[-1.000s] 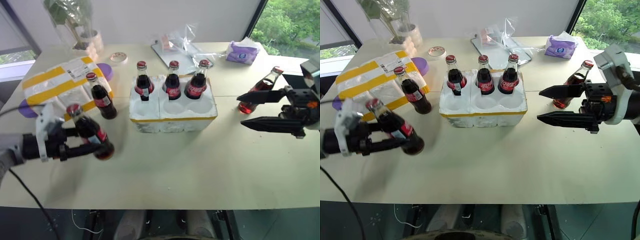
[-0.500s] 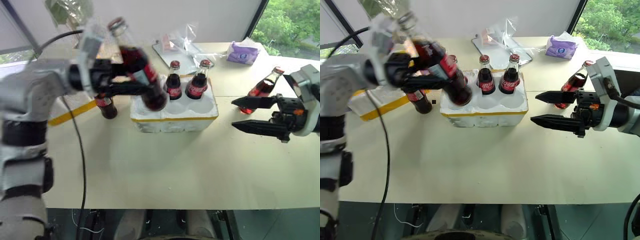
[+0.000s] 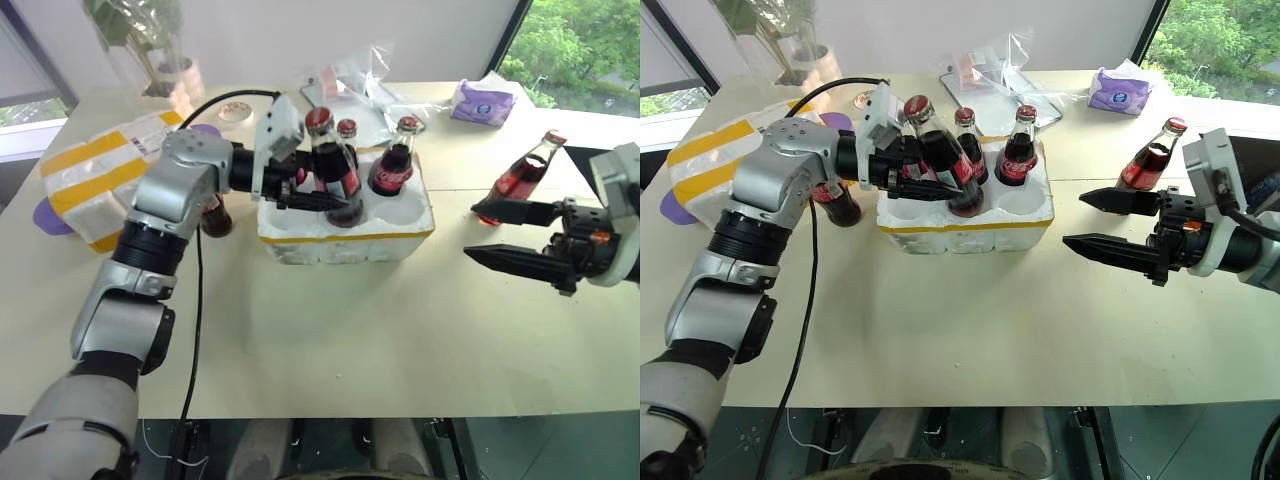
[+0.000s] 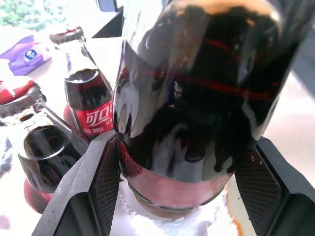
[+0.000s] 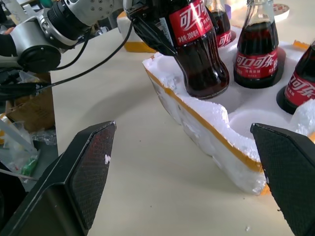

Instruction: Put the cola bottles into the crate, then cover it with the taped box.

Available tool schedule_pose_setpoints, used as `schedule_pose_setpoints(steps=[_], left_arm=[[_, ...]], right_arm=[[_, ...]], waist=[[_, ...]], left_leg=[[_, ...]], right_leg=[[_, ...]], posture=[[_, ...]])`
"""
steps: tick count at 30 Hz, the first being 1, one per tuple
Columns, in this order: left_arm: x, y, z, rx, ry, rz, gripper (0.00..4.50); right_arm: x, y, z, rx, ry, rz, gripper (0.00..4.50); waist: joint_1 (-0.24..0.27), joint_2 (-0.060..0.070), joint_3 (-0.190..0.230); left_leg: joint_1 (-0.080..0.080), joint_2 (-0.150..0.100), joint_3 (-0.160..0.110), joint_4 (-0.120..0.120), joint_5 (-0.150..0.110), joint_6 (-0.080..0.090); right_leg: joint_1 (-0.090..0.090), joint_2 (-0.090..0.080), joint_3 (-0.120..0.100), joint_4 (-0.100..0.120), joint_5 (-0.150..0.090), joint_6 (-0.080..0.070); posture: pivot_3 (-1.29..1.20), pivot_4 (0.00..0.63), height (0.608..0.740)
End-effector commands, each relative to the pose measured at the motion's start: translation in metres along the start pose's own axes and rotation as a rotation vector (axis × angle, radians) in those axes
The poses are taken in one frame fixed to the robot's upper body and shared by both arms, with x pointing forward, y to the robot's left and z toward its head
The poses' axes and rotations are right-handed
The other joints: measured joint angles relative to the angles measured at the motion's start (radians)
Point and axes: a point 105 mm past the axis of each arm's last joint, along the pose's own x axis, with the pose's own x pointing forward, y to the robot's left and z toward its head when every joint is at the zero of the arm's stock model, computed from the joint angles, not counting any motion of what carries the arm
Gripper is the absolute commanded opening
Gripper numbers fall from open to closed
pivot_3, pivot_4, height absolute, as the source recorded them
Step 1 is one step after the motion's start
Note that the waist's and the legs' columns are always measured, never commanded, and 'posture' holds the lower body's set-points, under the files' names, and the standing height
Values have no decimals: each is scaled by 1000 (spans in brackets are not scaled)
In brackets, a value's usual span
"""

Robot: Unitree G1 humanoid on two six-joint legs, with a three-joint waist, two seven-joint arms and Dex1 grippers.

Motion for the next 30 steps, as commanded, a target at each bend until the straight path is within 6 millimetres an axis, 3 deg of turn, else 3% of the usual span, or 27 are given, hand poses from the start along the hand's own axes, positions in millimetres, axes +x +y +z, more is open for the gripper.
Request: schedule_pose_setpoints(steps=[1, 5, 8, 9, 12, 16, 20, 22, 26, 30], left_arm=[[10, 1, -6, 16, 24, 4, 2709], [22, 3, -19, -9, 44, 41, 2709], [23, 9, -22, -47, 42, 89, 4255], [21, 9, -21, -46, 39, 100, 4481], [7, 9, -9, -31, 7, 131, 4481], [-33, -3, 19, -55, -73, 169, 4481], [-85, -33, 42, -90, -112, 210, 4481], [-109, -48, 43, -114, -96, 262, 4481], [-150, -71, 16, -192, 11, 450, 4481], [-185, -71, -21, -262, 92, 745, 4481]], right_arm=[[0, 3, 9, -40, -45, 0, 4500], [5, 1, 8, -36, -50, 2, 4500], [9, -1, 9, -35, -55, 7, 4500], [11, -2, 9, -34, -55, 9, 4500], [14, -3, 9, -32, -55, 19, 4500], [19, -4, 9, -27, -56, 34, 4500], [24, -5, 6, -21, -50, 47, 4500], [26, -5, 6, -19, -48, 53, 4500], [28, -5, 6, -21, -42, 67, 4500], [29, -4, 6, -39, -14, 88, 4500]], waist=[[0, 0, 0], [0, 0, 0], [1, 0, 0], [1, 0, 0], [-1, 0, 0], [-5, 0, 0], [-6, 0, 0], [-4, 0, 0], [-2, 1, -1], [9, 1, -1]], left_leg=[[0, 0, 0, 0, 0, 0], [-1, 0, 0, 0, 0, 0], [-1, 0, 0, 1, 0, 0], [-1, 0, 0, 1, 0, 0], [-1, -1, 0, 1, 0, 1], [-1, 0, 0, 1, 0, 0], [-1, 0, 0, 1, 1, -1], [-1, 0, 0, 1, 0, -1], [0, 0, -1, 1, 0, 0], [2, 0, -4, 2, 1, -1]], right_leg=[[0, 0, 0, 0, 0, 0], [0, 0, 0, 0, 0, 0], [0, 1, 0, 0, 0, 0], [0, 1, 0, 0, 0, 1], [0, 1, 0, 1, 1, 1], [-1, 1, 0, 1, 1, 1], [-2, 0, 0, 3, 1, 1], [-2, 1, 0, 3, 1, 1], [-1, 0, 1, 2, 0, 1], [3, 0, 0, 1, 0, 0]], posture=[[0, 150, 738], [0, 150, 738], [0, 150, 738], [0, 150, 738], [0, 150, 738], [0, 150, 738], [0, 150, 738], [0, 150, 738], [0, 150, 738], [0, 150, 738]])
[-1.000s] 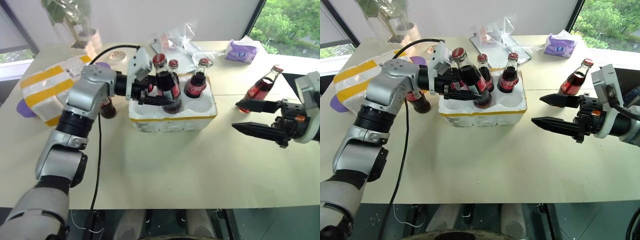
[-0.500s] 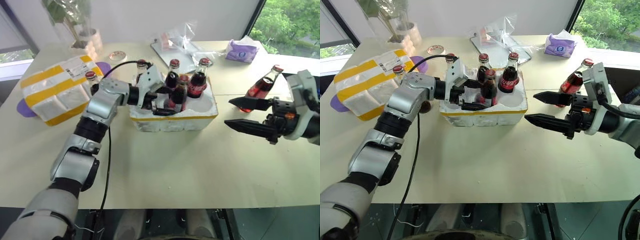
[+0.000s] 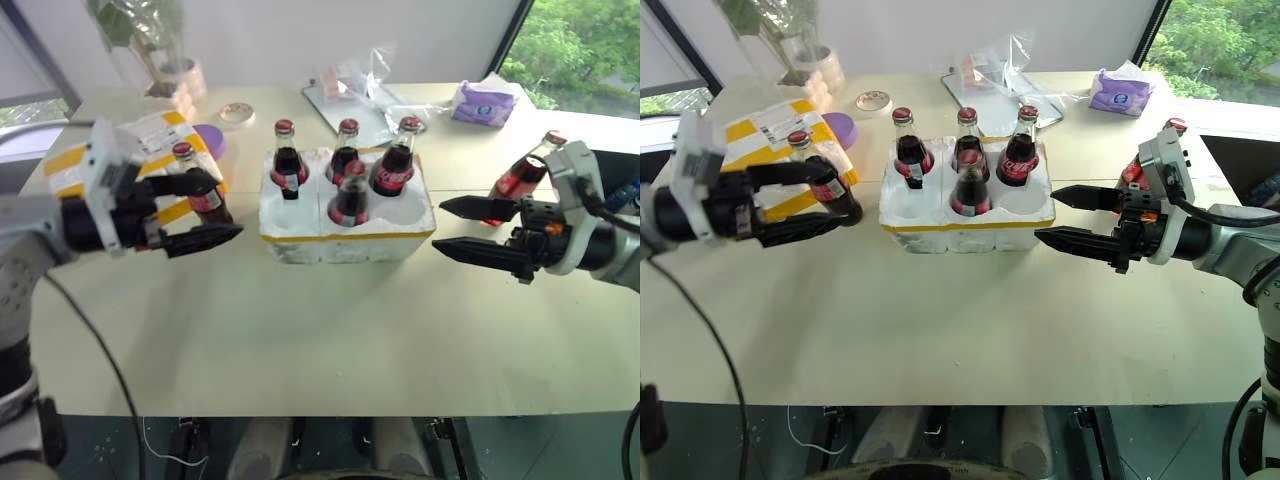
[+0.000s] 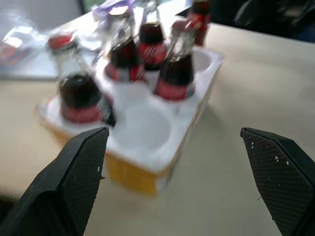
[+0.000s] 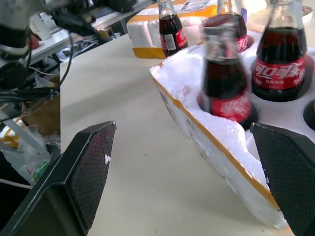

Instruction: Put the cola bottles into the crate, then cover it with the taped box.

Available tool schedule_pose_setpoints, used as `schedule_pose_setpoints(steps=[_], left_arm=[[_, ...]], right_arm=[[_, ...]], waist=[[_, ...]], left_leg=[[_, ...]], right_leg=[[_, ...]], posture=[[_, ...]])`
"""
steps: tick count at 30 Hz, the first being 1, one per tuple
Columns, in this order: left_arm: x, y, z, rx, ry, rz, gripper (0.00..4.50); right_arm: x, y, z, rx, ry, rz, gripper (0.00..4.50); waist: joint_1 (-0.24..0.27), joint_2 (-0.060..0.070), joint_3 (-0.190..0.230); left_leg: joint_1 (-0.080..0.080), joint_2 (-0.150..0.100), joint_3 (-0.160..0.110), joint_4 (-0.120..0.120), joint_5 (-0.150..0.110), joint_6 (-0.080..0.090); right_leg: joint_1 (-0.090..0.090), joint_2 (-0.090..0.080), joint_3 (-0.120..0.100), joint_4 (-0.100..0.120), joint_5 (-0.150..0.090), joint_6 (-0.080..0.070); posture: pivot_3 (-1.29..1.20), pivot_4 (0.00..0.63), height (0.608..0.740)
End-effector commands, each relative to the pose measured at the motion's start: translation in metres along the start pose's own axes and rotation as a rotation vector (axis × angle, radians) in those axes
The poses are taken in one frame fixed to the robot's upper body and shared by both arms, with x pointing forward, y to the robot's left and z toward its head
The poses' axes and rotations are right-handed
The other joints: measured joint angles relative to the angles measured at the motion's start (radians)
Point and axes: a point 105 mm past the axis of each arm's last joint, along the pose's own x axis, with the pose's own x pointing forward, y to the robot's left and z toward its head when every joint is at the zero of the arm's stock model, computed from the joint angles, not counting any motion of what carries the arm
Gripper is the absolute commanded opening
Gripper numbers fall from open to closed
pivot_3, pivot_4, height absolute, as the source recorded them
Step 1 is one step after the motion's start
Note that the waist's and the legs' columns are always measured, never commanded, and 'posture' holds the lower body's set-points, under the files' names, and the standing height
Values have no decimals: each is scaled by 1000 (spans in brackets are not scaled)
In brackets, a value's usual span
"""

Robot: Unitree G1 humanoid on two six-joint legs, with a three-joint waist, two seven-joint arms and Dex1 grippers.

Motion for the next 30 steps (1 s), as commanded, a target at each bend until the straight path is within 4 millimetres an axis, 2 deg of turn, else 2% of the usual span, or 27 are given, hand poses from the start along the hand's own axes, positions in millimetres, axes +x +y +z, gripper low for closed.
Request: schedule_pose_setpoints(steps=[1, 5, 9, 13, 19, 22, 30], left_arm=[[-19, 22, -4, 59, -12, 240, 4481], [-19, 51, -16, 55, -19, 443, 4481], [-8, 65, -20, 47, -41, 491, 4481], [13, 70, -31, 38, -35, 447, 4481], [29, 70, -36, -1, -71, 357, 4481], [39, 79, -44, 4, -51, 363, 4481], [63, 88, -45, 0, -62, 309, 4481]], right_arm=[[-1, 4, 10, -67, 10, 22, 4500], [0, 5, 20, -107, 16, 30, 4500], [1, 6, 26, -127, 18, 33, 4500], [1, 6, 32, -142, 14, 26, 4500], [-1, 13, 38, -155, 3, 26, 4500], [-3, 17, 41, -159, 0, 25, 4500], [-4, 25, 49, -160, -47, 41, 4500]], waist=[[4, 0, 0], [18, 0, 0], [21, -2, -1], [20, -2, -1], [19, -2, -1], [22, -2, -1], [20, -2, -1]], left_leg=[[1, 0, 0, 0, 0, 0], [3, 0, 0, 0, 0, 0], [3, 0, 0, -1, 0, 0], [2, 0, 0, -1, -1, 0], [1, 0, 1, -2, -1, 0], [1, 0, 1, -2, -1, 0], [1, 0, 1, -2, -1, 0]], right_leg=[[1, 0, 0, -1, 0, 0], [3, 0, 0, -3, 0, -1], [3, 0, 0, -3, 1, -1], [2, 0, -1, -3, 1, -1], [0, 0, 0, -2, 1, -1], [0, 0, 0, -2, 1, -1], [0, -1, 0, -2, 1, -1]], posture=[[0, 150, 738], [0, 150, 738], [0, 150, 738], [0, 150, 738], [0, 150, 738], [0, 150, 738], [0, 150, 738]])
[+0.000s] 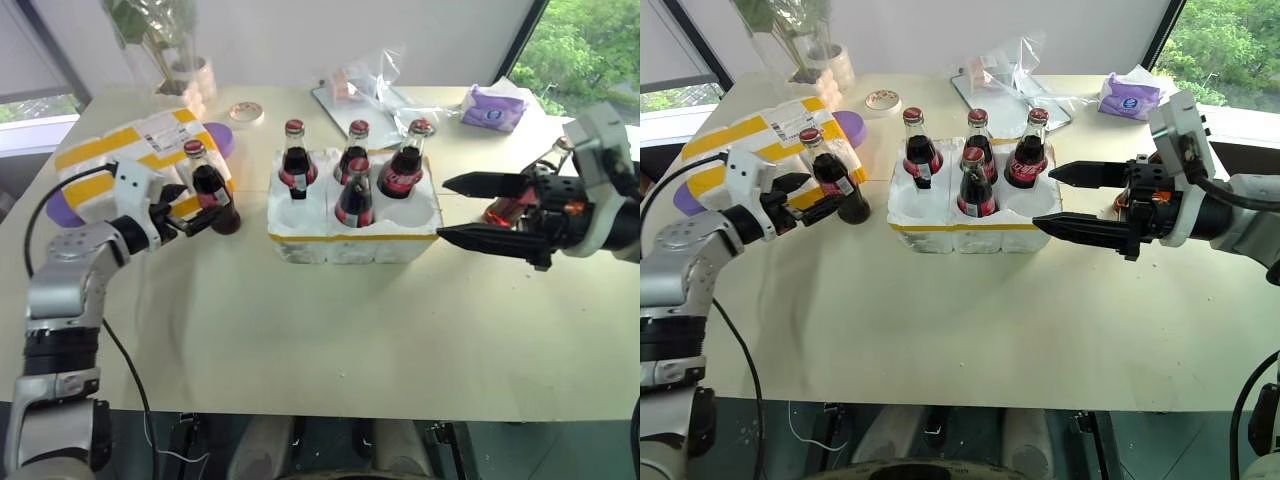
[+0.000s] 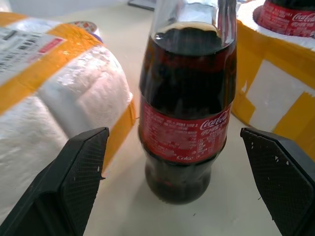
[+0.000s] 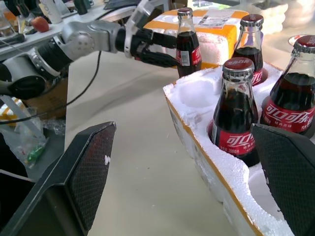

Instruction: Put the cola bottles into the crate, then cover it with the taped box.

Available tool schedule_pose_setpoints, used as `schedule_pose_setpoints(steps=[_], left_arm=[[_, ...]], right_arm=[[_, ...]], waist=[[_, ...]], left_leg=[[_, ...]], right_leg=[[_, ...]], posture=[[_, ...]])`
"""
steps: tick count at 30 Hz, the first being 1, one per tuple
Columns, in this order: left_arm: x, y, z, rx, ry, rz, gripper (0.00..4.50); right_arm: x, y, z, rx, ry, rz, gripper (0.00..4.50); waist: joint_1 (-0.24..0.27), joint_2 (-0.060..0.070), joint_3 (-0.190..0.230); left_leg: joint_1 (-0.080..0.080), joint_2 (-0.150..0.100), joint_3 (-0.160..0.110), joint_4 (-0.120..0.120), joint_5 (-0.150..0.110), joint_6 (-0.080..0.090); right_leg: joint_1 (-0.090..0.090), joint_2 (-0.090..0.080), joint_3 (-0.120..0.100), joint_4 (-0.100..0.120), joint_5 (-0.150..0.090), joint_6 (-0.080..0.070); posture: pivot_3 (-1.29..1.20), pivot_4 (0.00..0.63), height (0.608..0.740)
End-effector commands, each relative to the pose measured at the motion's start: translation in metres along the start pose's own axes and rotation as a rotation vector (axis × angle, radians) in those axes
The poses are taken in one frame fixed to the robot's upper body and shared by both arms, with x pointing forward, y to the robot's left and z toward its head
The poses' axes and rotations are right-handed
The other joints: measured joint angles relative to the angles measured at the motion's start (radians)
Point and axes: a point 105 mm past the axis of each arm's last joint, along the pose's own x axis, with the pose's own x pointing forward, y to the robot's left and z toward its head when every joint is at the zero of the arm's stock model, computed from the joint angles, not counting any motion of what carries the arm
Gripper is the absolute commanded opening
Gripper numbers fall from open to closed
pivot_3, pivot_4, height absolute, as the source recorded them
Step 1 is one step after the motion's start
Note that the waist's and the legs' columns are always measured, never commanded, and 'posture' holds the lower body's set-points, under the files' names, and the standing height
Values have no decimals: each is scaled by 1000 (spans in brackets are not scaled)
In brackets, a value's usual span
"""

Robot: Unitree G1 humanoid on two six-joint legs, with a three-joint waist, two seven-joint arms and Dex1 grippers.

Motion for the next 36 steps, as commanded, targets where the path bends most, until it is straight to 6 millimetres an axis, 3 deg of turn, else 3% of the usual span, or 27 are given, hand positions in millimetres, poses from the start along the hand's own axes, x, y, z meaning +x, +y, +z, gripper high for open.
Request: schedule_pose_setpoints(steps=[1, 12, 15, 17, 19, 22, 25, 31, 33, 36], left_arm=[[7, 5, 12, 35, -34, -3, 4481], [27, 7, 4, 33, -15, -40, 4481], [23, 7, 8, 44, -21, -54, 3649], [19, 9, 12, 52, -20, -54, 2783], [14, 12, 17, 58, -19, -54, 2778], [-1, 15, 34, 55, -37, -76, 2778], [-23, 14, 65, 55, -80, -124, 2778], [-59, -21, 135, 15, -202, -371, 2778], [-61, -34, 149, 34, -226, -427, 2778], [-46, -49, 161, 40, -256, -462, 2778]], right_arm=[[-3, 11, 15, -58, -47, 19, 4500], [-3, 12, 15, -43, -61, 22, 4500], [-5, 11, 14, -42, -61, 21, 4500], [-6, 11, 13, -40, -60, 20, 4500], [-8, 11, 12, -37, -59, 17, 4500], [-9, 11, 9, -36, -56, 11, 4500], [-12, 10, 6, -31, -56, 0, 4500], [-17, 6, 1, -18, -55, -23, 4500], [-18, 5, 1, -16, -52, -30, 4500], [-18, 3, 0, -18, -47, -42, 4500]], waist=[[0, 0, 0], [-1, 0, 0], [-1, 0, 0], [-1, 0, 0], [-1, 0, 0], [-4, -1, 0], [-4, -2, 1], [2, -3, 1], [1, -3, 1], [1, -3, 1]], left_leg=[[0, 0, 0, 0, 0, 0], [0, 0, 0, 0, 0, 0], [0, 0, 0, 0, 0, 0], [0, 0, 0, 0, 0, 0], [-1, 0, 0, 0, 0, 0], [-3, 0, 0, 0, 0, 0], [-5, 0, 0, 0, 0, 0], [-5, 0, 0, 1, 0, 0], [-5, -1, 0, 2, 0, 0], [-4, -1, 0, 2, 0, 0]], right_leg=[[0, 0, 0, 0, 0, 0], [0, 0, 0, 0, 0, 0], [0, 0, 0, 0, 0, 0], [0, 0, 0, 0, 0, 0], [0, 0, 0, 0, 0, 0], [-3, 0, 0, 1, 0, 0], [-6, 0, 0, 2, 0, 0], [-5, 0, 0, 1, 0, 0], [-4, 1, -1, 1, 0, 0], [-3, 1, -1, 1, 0, 0]], posture=[[0, 150, 738], [0, 150, 738], [0, 150, 738], [0, 150, 738], [0, 150, 738], [0, 150, 738], [0, 150, 738], [0, 150, 738], [0, 150, 738], [0, 150, 738]])
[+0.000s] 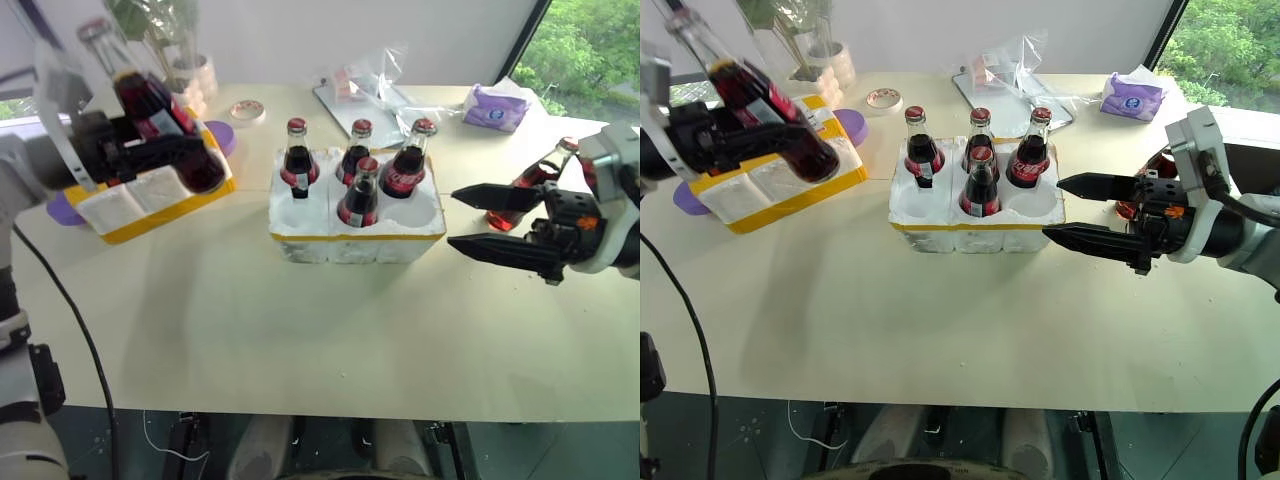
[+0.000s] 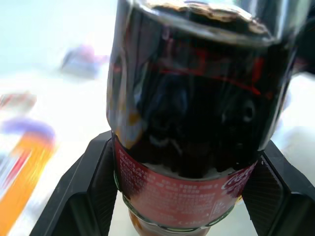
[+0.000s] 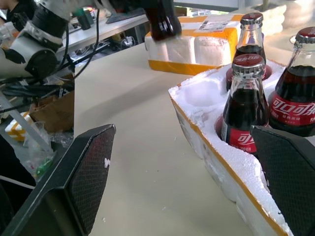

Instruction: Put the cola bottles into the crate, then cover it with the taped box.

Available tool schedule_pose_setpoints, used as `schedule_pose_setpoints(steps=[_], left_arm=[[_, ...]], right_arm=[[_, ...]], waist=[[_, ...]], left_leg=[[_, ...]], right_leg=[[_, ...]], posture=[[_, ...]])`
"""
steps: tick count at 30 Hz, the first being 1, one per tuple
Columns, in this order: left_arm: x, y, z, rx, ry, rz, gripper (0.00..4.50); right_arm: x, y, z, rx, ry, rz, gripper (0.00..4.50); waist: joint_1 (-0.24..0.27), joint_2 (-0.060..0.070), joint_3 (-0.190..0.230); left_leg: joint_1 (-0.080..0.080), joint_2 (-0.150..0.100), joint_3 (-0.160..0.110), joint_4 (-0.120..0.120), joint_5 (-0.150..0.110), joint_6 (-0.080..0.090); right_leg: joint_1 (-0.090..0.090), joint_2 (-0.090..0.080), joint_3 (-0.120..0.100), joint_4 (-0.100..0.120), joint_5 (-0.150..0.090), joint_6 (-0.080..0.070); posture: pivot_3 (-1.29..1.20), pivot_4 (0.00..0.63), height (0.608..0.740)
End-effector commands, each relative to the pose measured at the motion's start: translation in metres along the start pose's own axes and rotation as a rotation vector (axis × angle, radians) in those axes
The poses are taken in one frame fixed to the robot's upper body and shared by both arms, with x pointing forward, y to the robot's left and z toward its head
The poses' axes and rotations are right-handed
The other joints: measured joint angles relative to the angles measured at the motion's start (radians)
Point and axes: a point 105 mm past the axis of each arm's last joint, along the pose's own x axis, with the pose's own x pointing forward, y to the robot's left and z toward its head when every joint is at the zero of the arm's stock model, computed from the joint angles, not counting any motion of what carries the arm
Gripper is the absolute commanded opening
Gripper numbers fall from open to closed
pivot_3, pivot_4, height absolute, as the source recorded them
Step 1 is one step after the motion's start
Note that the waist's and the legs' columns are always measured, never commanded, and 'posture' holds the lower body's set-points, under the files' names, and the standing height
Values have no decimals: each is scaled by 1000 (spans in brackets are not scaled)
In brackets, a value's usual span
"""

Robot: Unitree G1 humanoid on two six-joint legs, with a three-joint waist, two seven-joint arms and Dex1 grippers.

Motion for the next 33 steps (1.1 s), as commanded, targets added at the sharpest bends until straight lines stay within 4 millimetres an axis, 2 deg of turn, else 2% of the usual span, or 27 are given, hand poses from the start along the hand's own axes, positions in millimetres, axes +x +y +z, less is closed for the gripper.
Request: schedule_pose_setpoints(steps=[1, 7, 11, 19, 26, 28, 30, 33], left_arm=[[20, -14, 19, 47, -62, -62, 2778], [62, -23, -6, 65, -10, -160, 2778], [82, -28, -23, 66, 24, -205, 2778], [99, -36, -69, 113, 120, -246, 2778], [107, -30, -104, 105, 165, -182, 2778], [105, -29, -107, 103, 170, -169, 3819], [101, -26, -102, 89, 158, -156, 4434], [89, -21, -86, 108, 142, -123, 4434]], right_arm=[[-7, -1, 13, -63, -26, -34, 4500], [-5, 2, 12, -69, -36, -46, 4500], [-4, 3, 11, -65, -44, -65, 4500], [1, 8, 11, -69, -54, -69, 4500], [6, 13, 8, -58, -64, -57, 4500], [7, 12, 9, -57, -63, -55, 4500], [8, 11, 11, -63, -60, -52, 4500], [8, 9, 15, -70, -58, -47, 4500]], waist=[[-1, 0, 0], [-6, 0, 0], [-4, 0, 0], [-3, 0, 0], [-2, 0, 0], [-2, 0, 0], [-2, 0, 0], [-5, 0, 0]], left_leg=[[0, 0, 0, 0, 0, 0], [0, 0, 1, 0, 1, -2], [0, 0, 1, 0, 2, -2], [0, 0, 1, 0, 1, -1], [0, 0, 1, 0, 1, 0], [0, 0, 1, 0, 1, 0], [0, 0, 1, 0, 1, 0], [0, 0, 1, 0, 0, 0]], right_leg=[[0, 0, 0, 0, 0, 0], [-1, 1, 0, 1, 0, 0], [-1, 0, 0, 1, 0, 0], [-1, 0, 1, 1, 0, 0], [-1, 0, 1, 1, 0, 0], [-1, 0, 1, 1, 0, 0], [-1, 0, 1, 1, 0, 0], [-1, 0, 1, 1, 0, 0]], posture=[[0, 150, 738], [0, 150, 738], [0, 150, 738], [0, 150, 738], [0, 150, 738], [0, 150, 738], [0, 150, 738], [0, 150, 738]])
